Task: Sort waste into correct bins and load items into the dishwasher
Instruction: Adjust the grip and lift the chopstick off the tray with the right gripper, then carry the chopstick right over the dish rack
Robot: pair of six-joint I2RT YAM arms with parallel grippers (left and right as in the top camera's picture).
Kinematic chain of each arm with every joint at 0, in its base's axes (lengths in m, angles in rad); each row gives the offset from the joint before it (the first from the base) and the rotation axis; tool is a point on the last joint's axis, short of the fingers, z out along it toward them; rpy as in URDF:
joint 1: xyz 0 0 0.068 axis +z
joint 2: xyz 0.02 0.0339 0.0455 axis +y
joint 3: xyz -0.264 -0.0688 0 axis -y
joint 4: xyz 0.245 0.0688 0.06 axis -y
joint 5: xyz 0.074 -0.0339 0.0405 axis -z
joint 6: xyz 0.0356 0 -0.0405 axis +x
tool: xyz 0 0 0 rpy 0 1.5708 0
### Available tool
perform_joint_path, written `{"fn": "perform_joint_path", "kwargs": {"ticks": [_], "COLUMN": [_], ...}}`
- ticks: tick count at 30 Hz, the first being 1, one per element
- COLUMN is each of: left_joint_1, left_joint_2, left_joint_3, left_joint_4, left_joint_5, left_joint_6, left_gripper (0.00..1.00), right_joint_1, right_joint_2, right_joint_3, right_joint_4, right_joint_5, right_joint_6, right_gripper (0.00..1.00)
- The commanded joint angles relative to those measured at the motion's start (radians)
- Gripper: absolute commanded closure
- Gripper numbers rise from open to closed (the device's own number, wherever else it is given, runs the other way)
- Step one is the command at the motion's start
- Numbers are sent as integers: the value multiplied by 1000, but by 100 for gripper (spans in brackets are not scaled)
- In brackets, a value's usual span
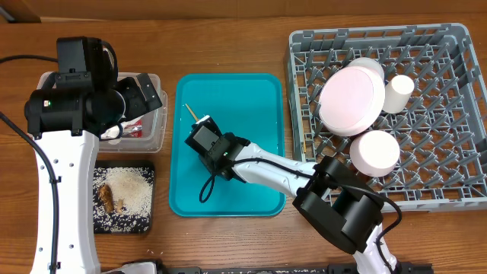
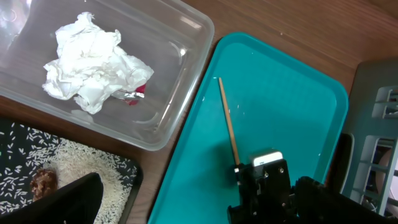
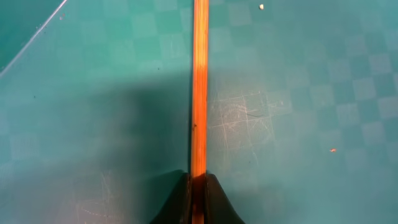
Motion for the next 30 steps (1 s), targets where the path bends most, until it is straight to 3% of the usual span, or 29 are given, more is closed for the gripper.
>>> {"fn": "perform_joint_path", "kwargs": {"ticks": [1, 17, 23, 30], "left_joint_1": [-2, -2, -2, -2], "left_joint_2": [-3, -3, -3, -3], "left_joint_3": [14, 14, 14, 14], "left_joint_4": [1, 1, 1, 1], "left_joint_5": [-1, -1, -1, -1], "left_joint_6": [-6, -6, -6, -6], "left_gripper": [0, 0, 0, 0], "right_joint_1": [-3, -52, -180, -372], "right_joint_2": [-3, -297, -367, -372], "right_joint_3": [-6, 3, 3, 3], "right_joint_4": [-18, -139, -240, -350], "right_joint_5": [8, 224, 261, 177], "right_joint_6": [3, 38, 57, 64], "right_gripper": [96, 96, 96, 96]}}
